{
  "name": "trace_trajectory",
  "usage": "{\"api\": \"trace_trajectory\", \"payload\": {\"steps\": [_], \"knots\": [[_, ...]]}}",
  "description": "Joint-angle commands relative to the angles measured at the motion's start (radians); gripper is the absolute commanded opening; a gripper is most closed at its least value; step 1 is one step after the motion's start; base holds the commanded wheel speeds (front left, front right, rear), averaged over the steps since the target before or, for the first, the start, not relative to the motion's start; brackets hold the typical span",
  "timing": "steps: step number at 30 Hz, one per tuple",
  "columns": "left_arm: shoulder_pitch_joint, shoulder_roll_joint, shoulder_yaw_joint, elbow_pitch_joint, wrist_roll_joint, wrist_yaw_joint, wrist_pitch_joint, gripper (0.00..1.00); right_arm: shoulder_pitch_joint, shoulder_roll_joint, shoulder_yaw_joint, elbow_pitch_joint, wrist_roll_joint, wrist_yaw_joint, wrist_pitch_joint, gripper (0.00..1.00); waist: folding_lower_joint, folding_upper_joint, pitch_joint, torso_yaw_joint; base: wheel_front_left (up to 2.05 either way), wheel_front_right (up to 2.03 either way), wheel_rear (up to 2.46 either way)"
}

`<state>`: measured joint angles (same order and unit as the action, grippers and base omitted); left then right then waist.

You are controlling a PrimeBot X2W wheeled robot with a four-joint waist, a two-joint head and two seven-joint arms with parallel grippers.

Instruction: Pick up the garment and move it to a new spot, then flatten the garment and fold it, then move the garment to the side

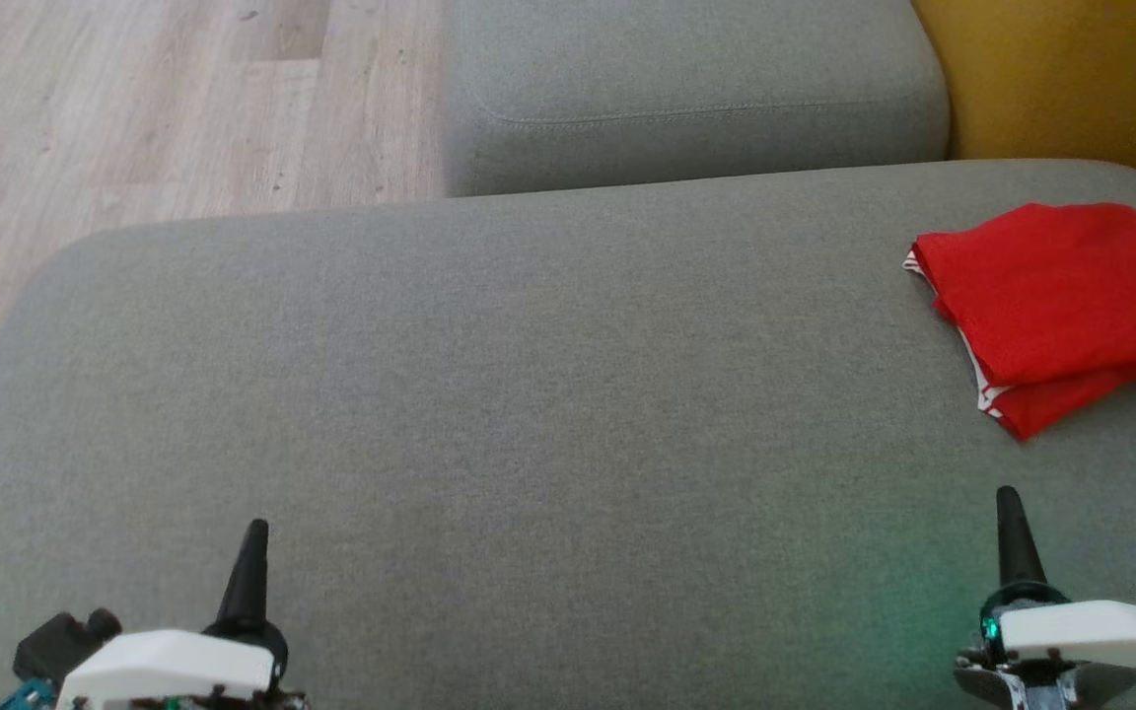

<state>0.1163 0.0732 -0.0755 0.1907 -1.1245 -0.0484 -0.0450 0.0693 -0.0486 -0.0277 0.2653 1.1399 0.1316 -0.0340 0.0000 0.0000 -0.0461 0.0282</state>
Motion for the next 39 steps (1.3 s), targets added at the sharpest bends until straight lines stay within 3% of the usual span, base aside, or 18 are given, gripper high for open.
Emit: {"api": "trace_trajectory", "payload": {"steps": [1,39], "knots": [[-0.068,0.012,0.039,-0.026,-0.031,-0.012,0.005,0.00,-0.067,-0.021,0.007,-0.030,0.032,-0.001,0.008,0.00,0.0000,0.0000,0.002,-0.001,0.00,0.00,0.00],[-0.208,0.008,0.137,0.046,-0.478,-0.076,0.113,0.00,-0.166,-0.020,-0.055,-0.023,0.451,-0.001,0.117,0.00,0.0000,0.0000,0.045,-0.026,0.00,0.00,0.00]]}}
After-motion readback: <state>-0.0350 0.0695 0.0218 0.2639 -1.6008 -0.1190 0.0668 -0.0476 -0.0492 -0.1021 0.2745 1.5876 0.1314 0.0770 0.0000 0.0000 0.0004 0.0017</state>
